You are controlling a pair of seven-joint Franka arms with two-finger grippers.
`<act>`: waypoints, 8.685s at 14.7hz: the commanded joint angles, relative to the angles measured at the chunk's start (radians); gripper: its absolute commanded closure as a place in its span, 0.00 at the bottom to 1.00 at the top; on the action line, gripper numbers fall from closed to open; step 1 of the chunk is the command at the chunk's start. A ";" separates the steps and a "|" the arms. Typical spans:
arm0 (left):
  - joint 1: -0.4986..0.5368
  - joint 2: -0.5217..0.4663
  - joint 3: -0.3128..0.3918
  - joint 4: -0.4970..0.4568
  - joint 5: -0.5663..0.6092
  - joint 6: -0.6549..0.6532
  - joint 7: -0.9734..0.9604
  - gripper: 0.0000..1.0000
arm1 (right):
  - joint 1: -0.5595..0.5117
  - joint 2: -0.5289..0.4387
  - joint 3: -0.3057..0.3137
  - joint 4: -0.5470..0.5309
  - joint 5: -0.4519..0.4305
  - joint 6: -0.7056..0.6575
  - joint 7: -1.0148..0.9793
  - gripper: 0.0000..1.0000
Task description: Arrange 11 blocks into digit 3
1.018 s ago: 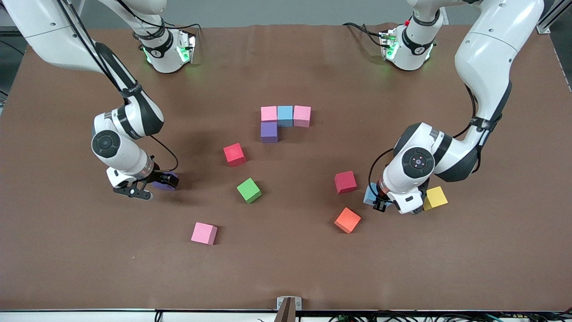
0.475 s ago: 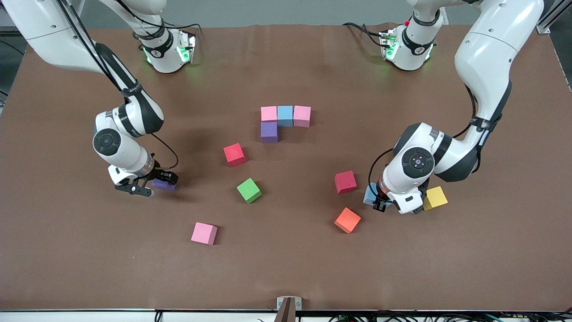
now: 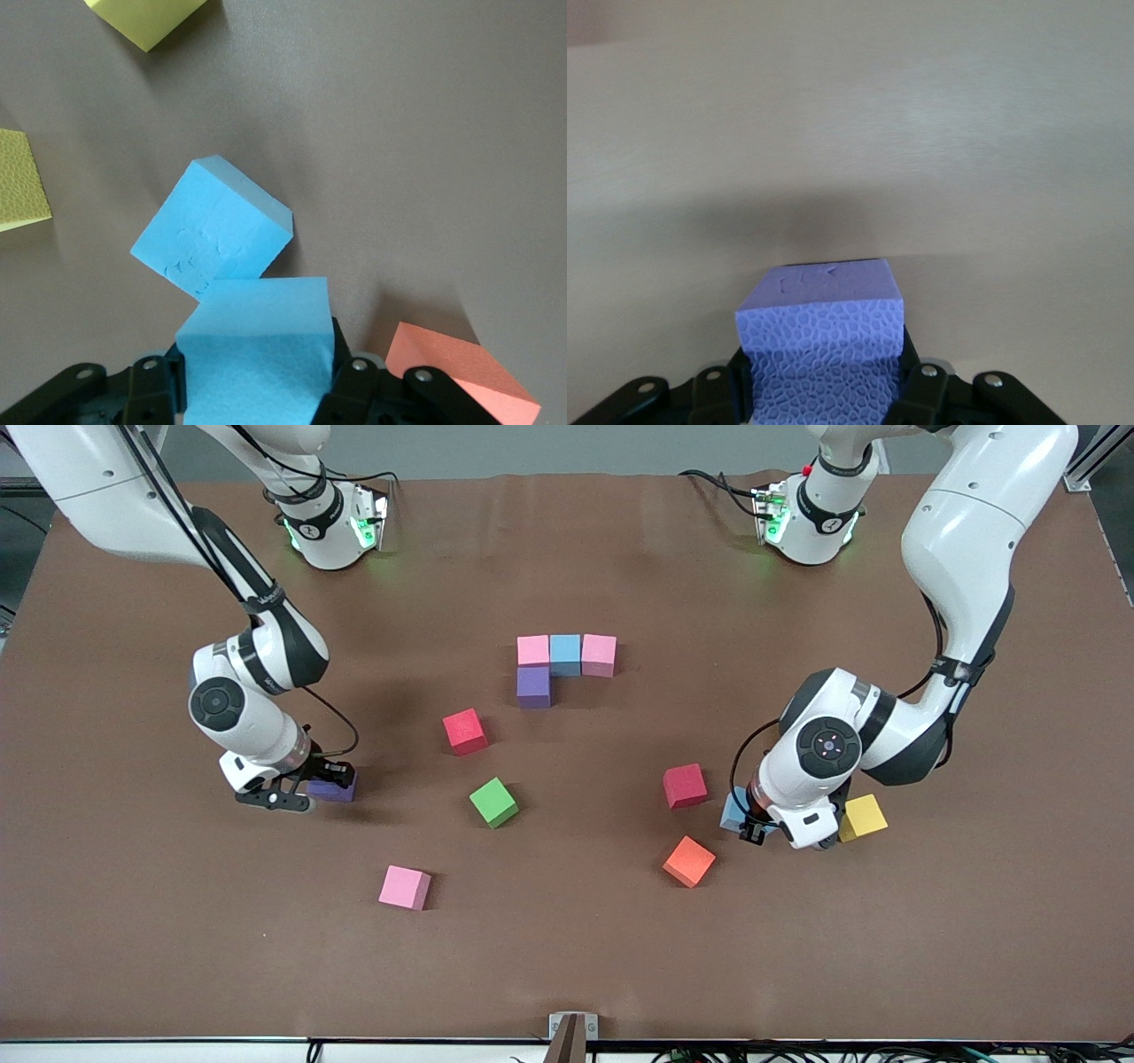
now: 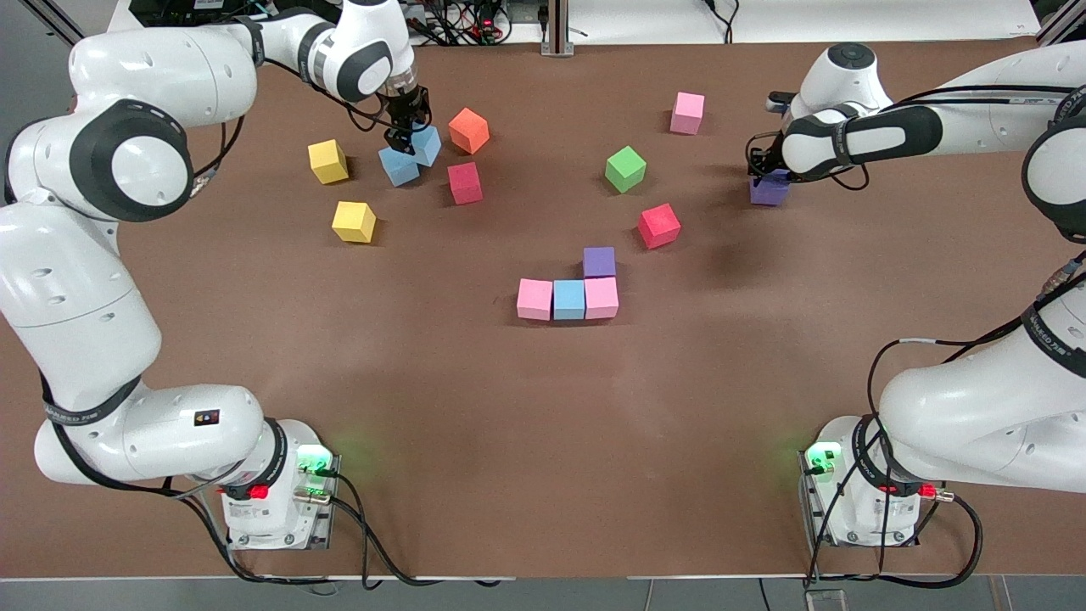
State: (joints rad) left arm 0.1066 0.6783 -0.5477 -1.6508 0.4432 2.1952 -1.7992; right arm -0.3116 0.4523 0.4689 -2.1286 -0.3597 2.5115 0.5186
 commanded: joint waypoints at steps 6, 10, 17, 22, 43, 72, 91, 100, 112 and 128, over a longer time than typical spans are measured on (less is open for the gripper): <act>-0.004 0.015 -0.003 0.011 0.011 -0.012 -0.002 0.73 | -0.034 -0.104 0.259 0.126 0.157 -0.287 0.004 0.96; -0.004 0.015 -0.003 0.011 0.009 -0.012 -0.002 0.73 | -0.027 -0.109 0.391 0.206 0.200 -0.369 0.055 0.96; -0.004 0.012 -0.003 0.011 0.009 -0.012 -0.003 0.73 | 0.186 -0.074 0.390 0.203 0.173 -0.274 0.316 0.96; -0.015 0.015 -0.003 0.012 0.009 -0.012 -0.003 0.73 | 0.327 0.032 0.278 0.206 -0.019 -0.198 0.490 0.96; -0.013 0.015 -0.003 0.014 0.009 -0.012 0.000 0.73 | 0.592 0.173 0.037 0.283 -0.056 -0.126 0.581 0.95; -0.084 -0.010 -0.014 0.031 0.000 -0.014 -0.134 0.72 | 0.678 0.184 -0.006 0.282 -0.058 -0.123 0.659 0.95; -0.156 0.013 -0.008 0.032 0.006 0.003 -0.253 0.68 | 0.681 0.184 -0.009 0.269 -0.071 -0.132 0.659 0.94; -0.171 0.017 -0.006 0.032 0.002 0.003 -0.339 0.68 | 0.689 0.184 -0.009 0.265 -0.071 -0.132 0.661 0.93; -0.188 0.018 -0.006 0.054 -0.003 0.003 -0.437 0.68 | 0.697 0.184 -0.009 0.256 -0.071 -0.134 0.666 0.92; -0.186 0.030 -0.006 0.054 0.002 0.005 -0.437 0.66 | 0.698 0.184 -0.009 0.256 -0.071 -0.138 0.670 0.91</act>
State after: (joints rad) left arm -0.0739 0.6986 -0.5559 -1.6134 0.4431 2.2005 -2.2250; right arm 0.3676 0.6350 0.4685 -1.8569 -0.4118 2.3764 1.1573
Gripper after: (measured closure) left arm 0.445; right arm 0.419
